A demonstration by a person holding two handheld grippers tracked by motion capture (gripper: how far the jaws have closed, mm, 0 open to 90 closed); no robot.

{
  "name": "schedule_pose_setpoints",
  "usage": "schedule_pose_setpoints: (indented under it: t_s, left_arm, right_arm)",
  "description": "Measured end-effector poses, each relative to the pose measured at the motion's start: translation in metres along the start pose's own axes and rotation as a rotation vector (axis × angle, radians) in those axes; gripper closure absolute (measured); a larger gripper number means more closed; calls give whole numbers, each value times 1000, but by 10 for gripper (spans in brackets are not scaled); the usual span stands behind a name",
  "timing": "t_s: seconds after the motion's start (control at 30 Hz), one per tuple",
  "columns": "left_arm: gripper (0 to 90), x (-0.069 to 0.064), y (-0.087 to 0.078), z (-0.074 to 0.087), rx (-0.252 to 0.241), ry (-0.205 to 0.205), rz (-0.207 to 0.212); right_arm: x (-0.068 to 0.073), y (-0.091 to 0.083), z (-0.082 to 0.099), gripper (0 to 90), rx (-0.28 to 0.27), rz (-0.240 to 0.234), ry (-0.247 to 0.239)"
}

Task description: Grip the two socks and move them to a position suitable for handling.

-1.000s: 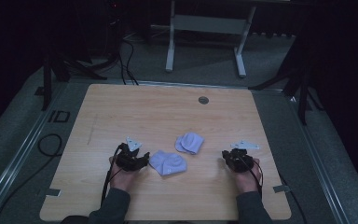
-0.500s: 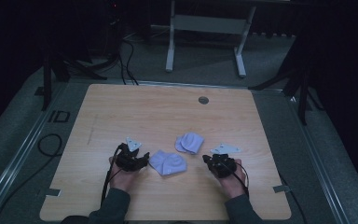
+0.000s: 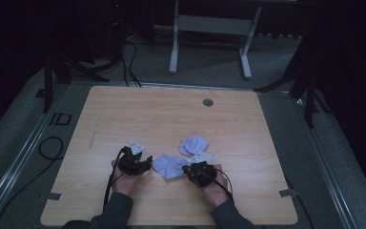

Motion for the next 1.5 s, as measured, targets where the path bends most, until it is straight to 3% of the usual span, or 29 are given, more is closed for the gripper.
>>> schedule_pose_setpoints:
  t_s: [0.2, 0.43, 0.57, 0.77, 0.8, 0.83, 0.9, 1.03, 1.17, 1.2, 1.33, 1.5]
  left_arm:
    - [485, 0, -1, 0, 3, -5, 1]
    - [537, -1, -2, 0, 10, -1, 2]
    - [588, -4, -4, 1, 19, 0, 25]
    - [741, -18, -13, -5, -19, 50, 82]
    - [764, -24, -15, -6, -30, 79, 103]
    - [787, -24, -15, -6, -30, 79, 103]
    - [823, -34, -12, -6, -24, 117, 134]
    - [861, -44, -6, -6, -6, 131, 170]
    - [872, -47, -2, -4, 18, 148, 174]
    - [873, -47, -3, -4, 22, 149, 176]
    - [881, -46, -3, -3, 25, 148, 177]
    - [884, -48, -5, -1, 40, 152, 182]
  right_arm:
    - [2, 16, 3, 896, 55, 9, -2]
    - [2, 17, 5, 899, 51, 7, -17]
    - [1, 17, 6, 899, 51, -8, -33]
    - [2, 17, 7, 900, 52, -2, -53]
    - [3, 17, 7, 900, 52, -3, -59]
    - [3, 17, 7, 900, 52, -3, -59]
    - [3, 17, 7, 900, 51, -4, -62]
    - [4, 17, 7, 900, 50, -6, -64]
    - [3, 17, 7, 894, 50, -5, -64]
    - [3, 17, 7, 863, 48, -3, -65]
    - [5, 15, 7, 770, 58, 91, -125]
    - [1, 15, 7, 740, 54, 90, -110]
Point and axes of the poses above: each handheld gripper's, and its own axes: y roughly forward along the jaws, z roughly out of its underside, x roughly to its left, the point moved 7 cm from there along y, roughly forward along the jaws, and after that the axes turned 13 degrees about x, right-handed, at the moved point
